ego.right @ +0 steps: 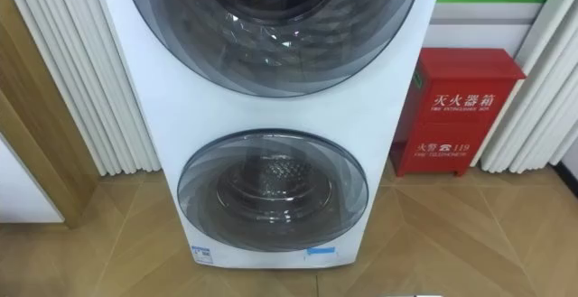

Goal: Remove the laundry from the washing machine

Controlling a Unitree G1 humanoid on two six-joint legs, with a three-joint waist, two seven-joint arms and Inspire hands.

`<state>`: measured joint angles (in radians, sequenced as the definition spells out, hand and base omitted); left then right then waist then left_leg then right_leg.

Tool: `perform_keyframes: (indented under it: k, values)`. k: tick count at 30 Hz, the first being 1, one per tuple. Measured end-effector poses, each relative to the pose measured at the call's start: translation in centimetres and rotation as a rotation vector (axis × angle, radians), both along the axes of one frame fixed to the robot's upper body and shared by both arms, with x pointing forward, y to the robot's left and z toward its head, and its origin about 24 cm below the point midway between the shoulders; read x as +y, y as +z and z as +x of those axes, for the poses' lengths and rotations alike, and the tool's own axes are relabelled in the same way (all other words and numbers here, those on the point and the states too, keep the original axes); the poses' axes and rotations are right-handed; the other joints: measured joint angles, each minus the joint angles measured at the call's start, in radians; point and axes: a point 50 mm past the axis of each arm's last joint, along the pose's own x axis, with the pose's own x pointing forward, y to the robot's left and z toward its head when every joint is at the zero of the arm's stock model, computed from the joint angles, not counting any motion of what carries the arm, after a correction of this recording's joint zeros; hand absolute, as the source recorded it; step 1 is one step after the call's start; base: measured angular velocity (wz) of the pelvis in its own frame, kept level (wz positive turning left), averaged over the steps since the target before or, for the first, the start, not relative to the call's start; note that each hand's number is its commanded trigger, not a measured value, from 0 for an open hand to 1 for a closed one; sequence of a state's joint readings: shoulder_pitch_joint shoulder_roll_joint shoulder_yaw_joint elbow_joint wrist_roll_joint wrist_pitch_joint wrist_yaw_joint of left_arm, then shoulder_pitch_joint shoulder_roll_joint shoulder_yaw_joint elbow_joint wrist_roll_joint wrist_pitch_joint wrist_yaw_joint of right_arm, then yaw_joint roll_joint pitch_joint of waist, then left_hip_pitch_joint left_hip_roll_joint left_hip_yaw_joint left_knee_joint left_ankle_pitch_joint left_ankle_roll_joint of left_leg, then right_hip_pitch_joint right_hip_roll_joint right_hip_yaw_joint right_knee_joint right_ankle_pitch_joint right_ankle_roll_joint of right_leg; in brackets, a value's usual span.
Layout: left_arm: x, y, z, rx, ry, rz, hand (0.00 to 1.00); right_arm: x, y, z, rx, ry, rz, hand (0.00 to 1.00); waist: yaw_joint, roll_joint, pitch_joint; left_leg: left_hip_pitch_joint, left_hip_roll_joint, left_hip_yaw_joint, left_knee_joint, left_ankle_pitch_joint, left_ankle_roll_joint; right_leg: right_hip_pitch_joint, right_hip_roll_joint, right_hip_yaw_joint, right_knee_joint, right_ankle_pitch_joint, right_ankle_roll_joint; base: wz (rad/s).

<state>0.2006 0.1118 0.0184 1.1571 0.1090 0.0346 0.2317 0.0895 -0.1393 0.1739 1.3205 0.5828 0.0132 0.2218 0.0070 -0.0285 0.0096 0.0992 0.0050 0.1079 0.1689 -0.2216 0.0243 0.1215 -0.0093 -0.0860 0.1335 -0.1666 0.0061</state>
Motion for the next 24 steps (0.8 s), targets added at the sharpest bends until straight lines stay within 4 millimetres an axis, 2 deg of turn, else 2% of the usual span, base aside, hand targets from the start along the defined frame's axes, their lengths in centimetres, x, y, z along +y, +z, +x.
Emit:
perform_keyframes:
  k: [8,12,17,21,23,24]
  values:
    - [0.2,0.1,0.9,-0.046,0.012,0.004,0.0,0.0,0.0,0.1,-0.007,0.002,-0.001,0.0,0.0,-0.002,-0.0001,-0.001,0.0,0.002,0.0,0.0,0.0,0.0,0.0,0.0,0.0,0.0,0.0,0.0]
    - [0.1,0.2,1.2,-0.069,0.035,-0.003,0.0,0.0,0.0,0.3,-0.007,0.001,0.001,0.0,0.001,0.006,-0.0055,0.001,0.0,0.002,-0.001,0.0,0.0,-0.001,0.0,0.001,0.0,0.0,0.0,0.0]
    - [0.1,0.2,1.1,-0.075,0.078,-0.014,0.0,0.0,0.0,0.2,-0.006,-0.005,0.001,0.0,0.001,0.008,-0.0057,0.002,0.0,0.002,-0.001,0.0,0.0,-0.001,-0.001,-0.004,0.0,0.0,0.0,0.0]
    - [0.1,0.2,1.2,-0.089,0.093,-0.035,0.0,-0.2,0.2,1.4,-0.045,-0.02,-0.008,0.0,0.001,0.004,-0.0047,-0.002,0.0,0.001,-0.001,0.0,0.0,0.008,-0.002,-0.025,0.001,0.0,0.0,0.0]
    - [0.1,0.2,1.2,-0.093,0.099,-0.046,0.0,-0.6,0.6,3.0,-0.105,-0.018,-0.03,0.0,0.0,0.005,-0.0022,-0.002,-0.001,0.003,0.001,0.0,0.0,0.007,-0.003,-0.026,0.003,0.0,0.0,-0.03]
    - [0.1,0.2,1.3,-0.099,0.109,-0.049,0.0,-0.8,1.2,4.8,-0.174,-0.011,-0.047,0.0,0.0,0.005,0.0026,-0.002,-0.001,0.006,0.001,0.0,0.001,0.006,-0.003,-0.023,0.003,0.0,0.0,-0.09]
